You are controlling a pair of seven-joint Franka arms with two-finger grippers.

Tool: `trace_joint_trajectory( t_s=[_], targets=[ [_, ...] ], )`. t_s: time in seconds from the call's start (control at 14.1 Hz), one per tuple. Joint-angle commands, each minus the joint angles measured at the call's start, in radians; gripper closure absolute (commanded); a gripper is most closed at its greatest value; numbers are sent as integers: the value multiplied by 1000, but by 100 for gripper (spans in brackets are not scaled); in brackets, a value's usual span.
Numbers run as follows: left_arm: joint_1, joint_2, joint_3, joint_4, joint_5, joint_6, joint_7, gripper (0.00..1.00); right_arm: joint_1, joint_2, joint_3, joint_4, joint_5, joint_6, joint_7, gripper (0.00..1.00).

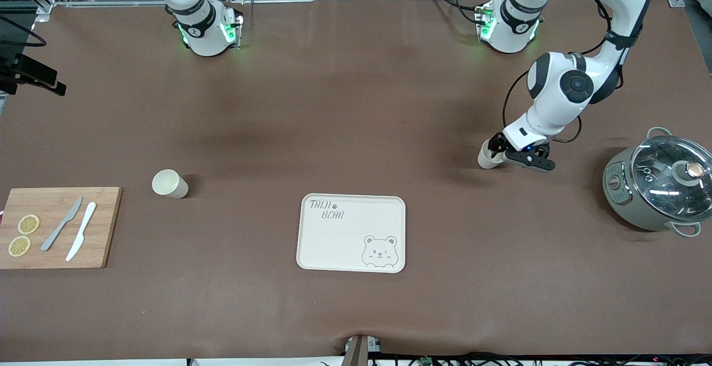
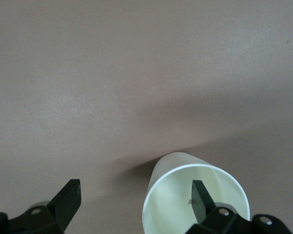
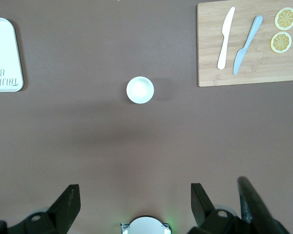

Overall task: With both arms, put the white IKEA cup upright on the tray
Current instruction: 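Lower the left gripper around the cup rim and close it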

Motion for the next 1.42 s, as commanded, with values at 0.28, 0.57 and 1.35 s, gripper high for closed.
trace_joint_trajectory(
  t_s=[0.28,0.57,1.35],
  targets=[
    [18,19,-3,-11,4,36,22,0,-25,13,16,13,-12,0,-11,0],
    [16,36,-3,-18,4,70,20,0,-25,13,16,13,-10,-6,-6,0],
    [12,19,-6,-30,4,64,-41,100,-19,14,16,13,-2,-8,-9,0]
  ],
)
